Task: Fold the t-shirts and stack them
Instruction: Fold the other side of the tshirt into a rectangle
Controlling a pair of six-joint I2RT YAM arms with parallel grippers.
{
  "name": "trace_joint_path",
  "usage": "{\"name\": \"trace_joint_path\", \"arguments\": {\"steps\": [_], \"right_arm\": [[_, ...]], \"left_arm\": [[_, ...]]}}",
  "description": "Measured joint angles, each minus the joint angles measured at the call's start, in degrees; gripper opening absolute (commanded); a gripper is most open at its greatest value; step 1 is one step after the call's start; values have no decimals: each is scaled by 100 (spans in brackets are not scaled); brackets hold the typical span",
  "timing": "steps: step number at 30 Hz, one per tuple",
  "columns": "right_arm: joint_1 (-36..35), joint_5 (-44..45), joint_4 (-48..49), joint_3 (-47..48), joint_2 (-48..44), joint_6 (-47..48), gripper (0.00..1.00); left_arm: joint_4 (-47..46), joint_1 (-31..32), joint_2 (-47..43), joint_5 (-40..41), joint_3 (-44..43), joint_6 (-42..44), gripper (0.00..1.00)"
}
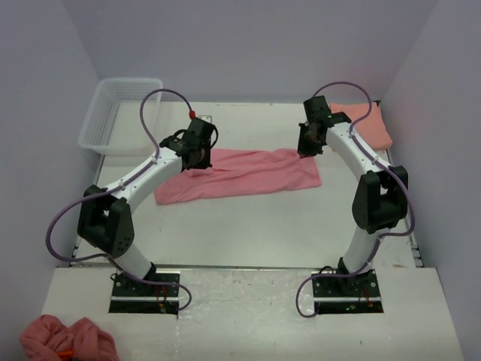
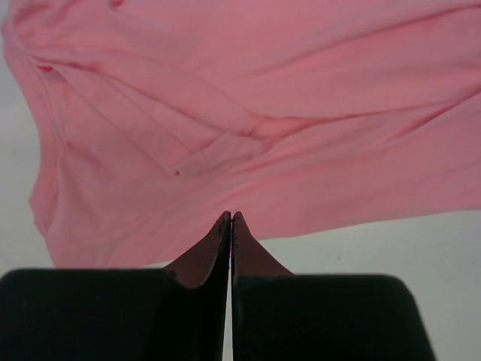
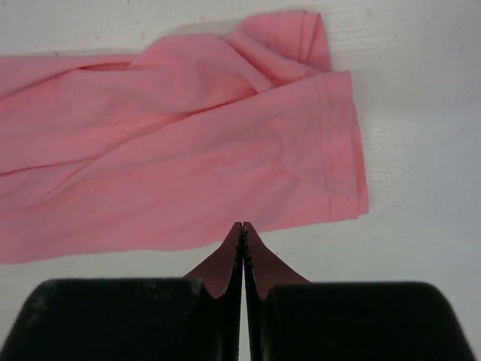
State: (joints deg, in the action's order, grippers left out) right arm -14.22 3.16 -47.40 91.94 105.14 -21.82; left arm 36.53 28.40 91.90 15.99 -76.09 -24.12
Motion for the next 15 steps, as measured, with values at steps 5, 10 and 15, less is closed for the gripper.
{"name": "trace_joint_path", "arguments": {"steps": [5, 10, 15], "right_arm": [[-31, -144, 70, -254, 17, -7, 0], [-31, -168, 227, -358, 17, -22, 0], [-31, -162, 251, -455, 26, -22, 0]], "left_arm": [[153, -11, 413, -59, 98, -61, 0], [140, -13, 730, -11, 92, -63, 0], [221, -15, 1309, 142, -72, -63, 0]]}}
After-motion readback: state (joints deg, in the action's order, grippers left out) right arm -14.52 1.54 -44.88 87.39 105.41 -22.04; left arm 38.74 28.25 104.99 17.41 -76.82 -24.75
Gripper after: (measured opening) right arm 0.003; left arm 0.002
